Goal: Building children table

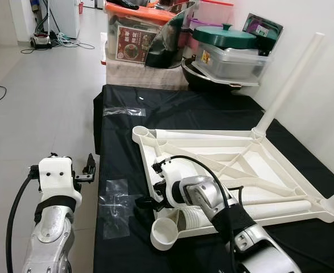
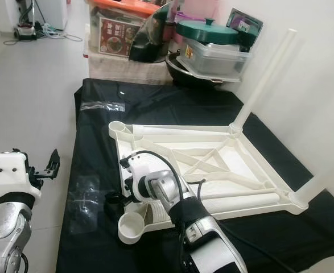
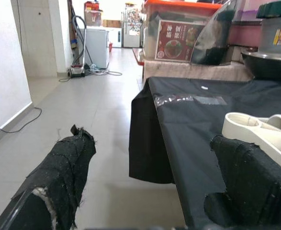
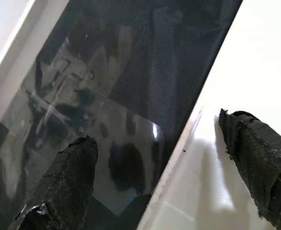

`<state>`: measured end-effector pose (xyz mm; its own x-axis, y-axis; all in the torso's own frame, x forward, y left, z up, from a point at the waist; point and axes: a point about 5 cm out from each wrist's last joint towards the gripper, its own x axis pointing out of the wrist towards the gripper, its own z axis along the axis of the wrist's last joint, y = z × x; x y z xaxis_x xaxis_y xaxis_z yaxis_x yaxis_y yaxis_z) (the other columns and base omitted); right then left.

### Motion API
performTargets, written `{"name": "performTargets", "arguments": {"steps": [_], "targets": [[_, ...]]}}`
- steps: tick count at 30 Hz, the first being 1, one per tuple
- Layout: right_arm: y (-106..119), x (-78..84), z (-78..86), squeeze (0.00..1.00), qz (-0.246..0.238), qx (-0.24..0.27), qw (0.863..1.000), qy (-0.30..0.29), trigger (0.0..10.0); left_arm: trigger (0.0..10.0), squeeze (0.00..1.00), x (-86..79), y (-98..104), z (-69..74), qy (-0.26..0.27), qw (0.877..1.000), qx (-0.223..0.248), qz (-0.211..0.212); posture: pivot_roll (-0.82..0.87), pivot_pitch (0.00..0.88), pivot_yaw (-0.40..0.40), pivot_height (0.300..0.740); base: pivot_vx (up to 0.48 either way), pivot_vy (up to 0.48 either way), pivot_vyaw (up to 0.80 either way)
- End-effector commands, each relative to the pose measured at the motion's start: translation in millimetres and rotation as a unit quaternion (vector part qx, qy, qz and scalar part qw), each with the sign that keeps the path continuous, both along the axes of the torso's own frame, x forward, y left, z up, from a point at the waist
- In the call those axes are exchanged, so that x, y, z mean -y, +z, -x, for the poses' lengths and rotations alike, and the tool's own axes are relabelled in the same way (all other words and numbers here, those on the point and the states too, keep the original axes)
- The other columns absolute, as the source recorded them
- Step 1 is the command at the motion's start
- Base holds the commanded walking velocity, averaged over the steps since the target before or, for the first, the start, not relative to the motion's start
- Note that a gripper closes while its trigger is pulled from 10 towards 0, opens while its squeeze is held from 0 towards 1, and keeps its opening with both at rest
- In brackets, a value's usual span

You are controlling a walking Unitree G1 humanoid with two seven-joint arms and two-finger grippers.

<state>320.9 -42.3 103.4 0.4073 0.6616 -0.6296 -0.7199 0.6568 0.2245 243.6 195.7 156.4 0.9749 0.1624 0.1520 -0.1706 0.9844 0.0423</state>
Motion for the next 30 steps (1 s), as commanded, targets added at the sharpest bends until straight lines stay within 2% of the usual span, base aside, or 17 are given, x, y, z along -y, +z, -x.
{"name": "performTargets", "arguments": {"steps": [1, 5, 6, 7, 8, 10, 14, 19, 24, 25, 26, 27, 28, 29, 30], "targets": [[3, 2.3, -1.1, 0.0, -0.008, -0.004, 1.0, -0.008, 10.0, 10.0, 0.0, 3.4, -2, 0.7, -0.006, 1.0, -0.004, -0.001, 0.13, 0.0, -0.175, 0.74, 0.0, 0.0, 0.0], [4, 2.4, -1.0, 0.0, 0.0, 0.003, 1.0, 0.003, 10.0, 10.0, 0.0, 4.3, -2, 0.0, -0.006, 1.0, -0.004, -0.002, 0.13, 0.0, -0.175, 0.74, 0.0, 0.0, 0.0], [1, 3.6, 1.5, 0.0, 0.011, 0.011, 1.0, 0.024, 2.8, 10.0, 0.0, 4.5, -3, -0.5, -0.007, 1.0, -0.004, -0.002, 0.13, 0.0, -0.175, 0.74, 0.0, 0.0, 0.0], [1, 3.6, 1.5, 0.0, 0.011, 0.011, 1.0, 0.024, 2.8, 10.0, 0.0, 4.5, -3, -0.5, -0.007, 1.0, -0.004, -0.002, 0.13, 0.0, -0.175, 0.74, 0.0, 0.0, 0.0], [-2, 5.3, 4.6, 0.0, 0.016, 0.014, 0.999, 0.042, 0.0, 10.0, 0.0, 4.5, -2, -0.8, -0.007, 1.0, -0.004, -0.003, 0.13, 0.0, -0.173, 0.74, 0.0, 0.0, 0.0], [-8, 10.1, 8.5, 0.0, 0.034, 0.018, 0.997, 0.062, 0.0, 10.0, 0.0, 4.4, -2, -0.8, -0.008, 1.0, -0.004, -0.003, 0.13, 0.0, -0.175, 0.74, 0.0, 0.0, 0.0], [-18, 23.6, 9.4, 0.0, 0.082, 0.021, 0.995, 0.057, 0.0, 10.0, 0.0, 3.7, -2, -0.4, -0.005, 1.0, -0.004, -0.003, 0.13, 0.0, -0.181, 0.74, 0.0, 0.0, 0.0], [-21, 26.1, 9.4, 0.0, 0.092, 0.012, 0.995, 0.029, 0.0, 10.0, 0.0, 4.1, -3, 0.1, -0.003, 1.0, -0.004, -0.002, 0.12, 0.0, -0.182, 0.74, 0.0, 0.0, 0.0], [-25, 25.5, 16.3, 0.0, 0.087, 0.005, 0.995, 0.047, 0.0, 10.0, 0.0, 4.3, -3, -0.1, -0.004, 1.0, -0.005, -0.003, 0.13, 0.0, -0.182, 0.74, 0.0, 0.0, 0.0], [-24, 25.6, 19.2, 0.0, 0.081, 0.005, 0.995, 0.063, 0.0, 10.0, 0.0, 4.2, -2, -0.2, -0.004, 1.0, -0.005, -0.003, 0.13, 0.0, -0.179, 0.74, 0.0, 0.0, 0.0], [-19, 29.1, 23.6, 0.0, 0.075, 0.022, 0.991, 0.111, 0.0, 10.0, 0.0, 3.8, -2, -0.2, -0.005, 1.0, -0.006, -0.003, 0.12, 0.0, -0.173, 0.74, 0.0, 0.0, 0.0], [-19, 29.1, 23.6, 0.0, 0.075, 0.022, 0.991, 0.111, 0.0, 10.0, 0.0, 3.8, -2, -0.2, -0.005, 1.0, -0.006, -0.003, 0.12, 0.0, -0.173, 0.74, 0.0, 0.0, 0.0], [-16, 31.6, 27.5, 0.0, 0.073, 0.032, 0.986, 0.148, 0.0, 10.0, 0.0, 3.5, -2, -0.2, -0.005, 1.0, -0.006, -0.003, 0.12, 0.0, -0.173, 0.74, 0.0, 0.0, 0.0], [-16, 31.6, 27.5, 0.0, 0.073, 0.032, 0.986, 0.148, 0.0, 10.0, 0.0, 3.5, -2, -0.2, -0.005, 1.0, -0.006, -0.003, 0.12, 0.0, -0.173, 0.74, 0.0, 0.0, 0.0], [-13, 38.9, 31.1, 0.0, 0.08, 0.056, 0.975, 0.198, 0.0, 10.0, 0.0, 3.3, -3, -0.3, -0.006, 1.0, -0.006, -0.003, 0.11, 0.0, -0.172, 0.74, 0.0, 0.0, 0.0]]}}
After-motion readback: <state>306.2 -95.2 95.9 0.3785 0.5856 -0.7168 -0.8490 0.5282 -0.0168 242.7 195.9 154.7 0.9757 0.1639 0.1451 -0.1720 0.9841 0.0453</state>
